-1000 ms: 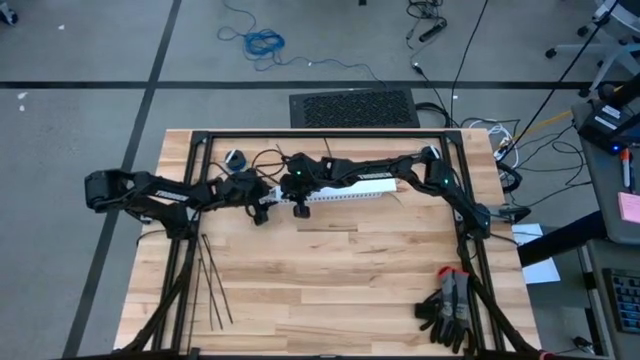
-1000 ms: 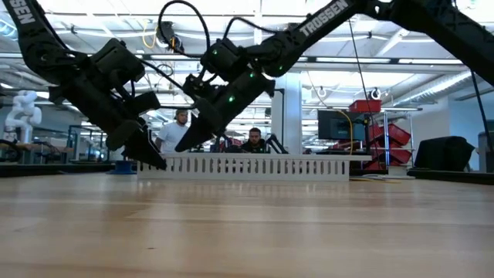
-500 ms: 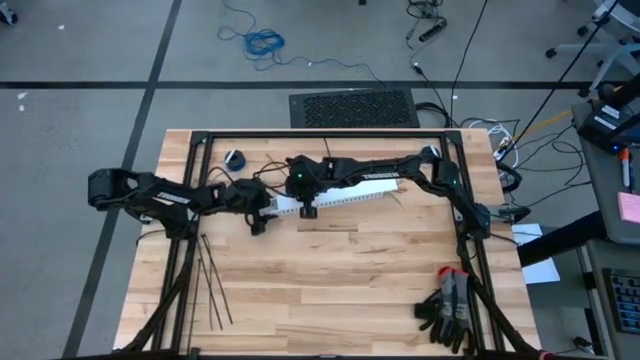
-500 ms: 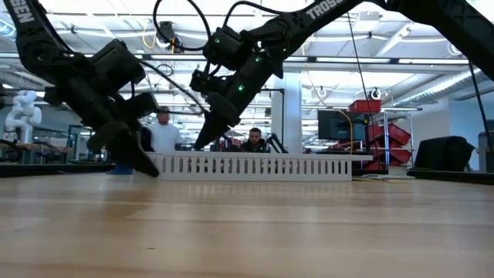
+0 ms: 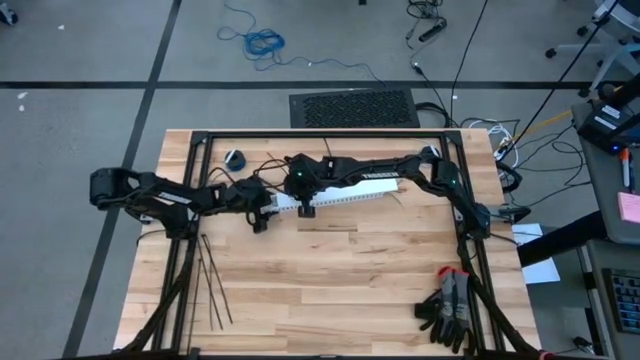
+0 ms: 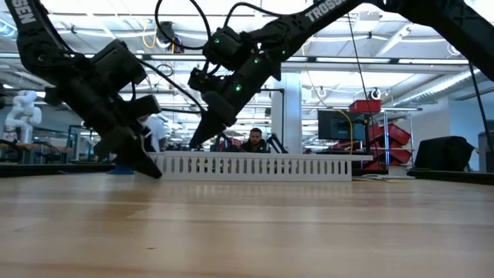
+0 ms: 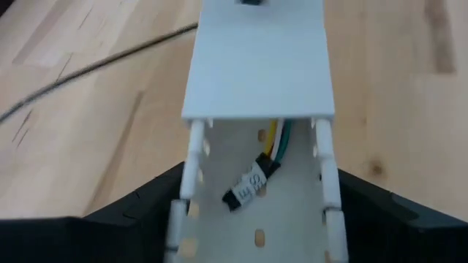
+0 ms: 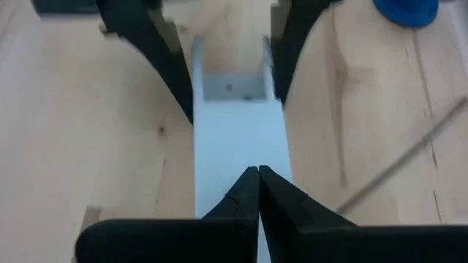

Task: Ziptie cables
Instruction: Close the white cable duct

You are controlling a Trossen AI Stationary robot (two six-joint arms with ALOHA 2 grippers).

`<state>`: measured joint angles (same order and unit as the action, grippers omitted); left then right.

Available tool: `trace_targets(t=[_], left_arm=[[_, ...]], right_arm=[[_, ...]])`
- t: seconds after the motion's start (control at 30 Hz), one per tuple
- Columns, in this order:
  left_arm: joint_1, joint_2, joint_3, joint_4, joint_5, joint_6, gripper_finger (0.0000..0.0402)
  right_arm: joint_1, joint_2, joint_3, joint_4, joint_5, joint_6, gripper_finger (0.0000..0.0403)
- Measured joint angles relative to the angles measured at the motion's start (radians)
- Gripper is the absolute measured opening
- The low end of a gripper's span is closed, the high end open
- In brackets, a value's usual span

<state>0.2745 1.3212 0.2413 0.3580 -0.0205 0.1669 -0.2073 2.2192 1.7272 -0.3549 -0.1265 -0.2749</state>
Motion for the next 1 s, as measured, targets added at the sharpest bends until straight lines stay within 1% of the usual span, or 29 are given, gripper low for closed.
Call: trace_targets(t=[0.1,0.3,0.47,0.6,0.83,0.93,1.0], left_arm=[[0.0,0.026,0.0,0.012,-0.018,-0.001,0.0285],[0.001,0.104,0.002,0.067,-0.018,-0.009,0.0282],[0.002,0.16,0.005,0.109,-0.016,-0.018,0.025],[0.015,0.162,0.009,0.069,-0.013,-0.023,0.0243],[0.023,0.139,0.009,0.038,-0.018,-0.032,0.0259],[0.023,0.134,0.006,0.043,-0.018,-0.034,0.0259],[0.024,0.135,-0.001,0.067,-0.01,-0.034,0.0259]], right_arm=[[-0.001,0.038,0.001,0.05,-0.06,-0.001,0.0],[-0.01,0.099,0.008,0.116,-0.106,0.005,0.0],[-0.015,0.107,0.006,0.104,-0.117,0.009,0.0],[-0.035,0.108,0.008,0.067,-0.126,0.036,0.0],[-0.048,0.11,0.008,0.056,-0.132,0.052,0.0],[-0.045,0.11,0.006,0.07,-0.133,0.049,0.0],[-0.04,0.113,0.002,0.109,-0.153,0.047,0.0]])
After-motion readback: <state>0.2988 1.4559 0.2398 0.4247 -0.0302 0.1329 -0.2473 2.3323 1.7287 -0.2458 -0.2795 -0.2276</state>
